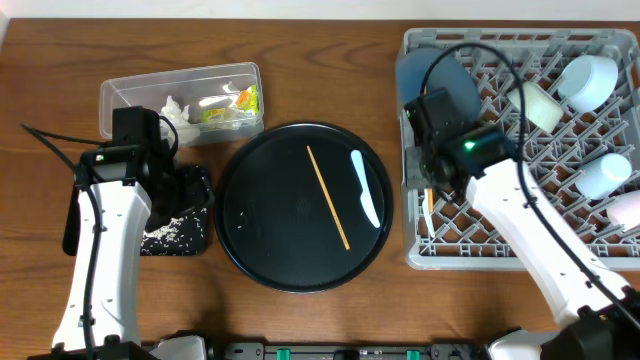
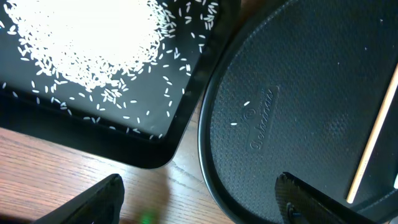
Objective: Sort waste into correct bins and load items into the dishwasher rack
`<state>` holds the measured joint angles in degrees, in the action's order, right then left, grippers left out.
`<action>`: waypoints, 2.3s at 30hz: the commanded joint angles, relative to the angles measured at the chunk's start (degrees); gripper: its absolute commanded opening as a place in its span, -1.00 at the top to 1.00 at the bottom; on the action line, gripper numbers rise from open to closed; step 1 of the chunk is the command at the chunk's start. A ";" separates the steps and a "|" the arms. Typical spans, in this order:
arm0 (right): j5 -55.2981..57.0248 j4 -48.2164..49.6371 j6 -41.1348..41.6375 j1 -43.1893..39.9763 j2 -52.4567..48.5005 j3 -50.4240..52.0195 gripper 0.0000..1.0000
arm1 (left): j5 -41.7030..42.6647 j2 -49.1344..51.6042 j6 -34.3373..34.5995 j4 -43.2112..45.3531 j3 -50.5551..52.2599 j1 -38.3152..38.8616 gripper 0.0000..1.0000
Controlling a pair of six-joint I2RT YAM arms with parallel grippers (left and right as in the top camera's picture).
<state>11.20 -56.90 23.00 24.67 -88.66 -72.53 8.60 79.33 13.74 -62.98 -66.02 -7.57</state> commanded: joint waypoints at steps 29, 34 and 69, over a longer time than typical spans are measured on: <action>-0.63 9.97 1.05 -0.70 -0.57 11.96 0.17 | -0.50 -0.46 0.55 -0.20 0.17 -0.24 -0.58; -0.50 8.52 -1.27 -0.57 0.35 6.03 0.17 | -0.50 -0.46 0.55 -0.20 0.17 -0.24 -0.58; -8.90 14.19 -8.04 10.51 -26.16 -3.63 0.12 | -0.50 -0.46 0.55 -0.20 0.17 -0.24 -0.58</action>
<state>2.48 -42.87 14.06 34.44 -112.86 -76.38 8.58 79.33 13.74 -63.00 -66.02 -7.62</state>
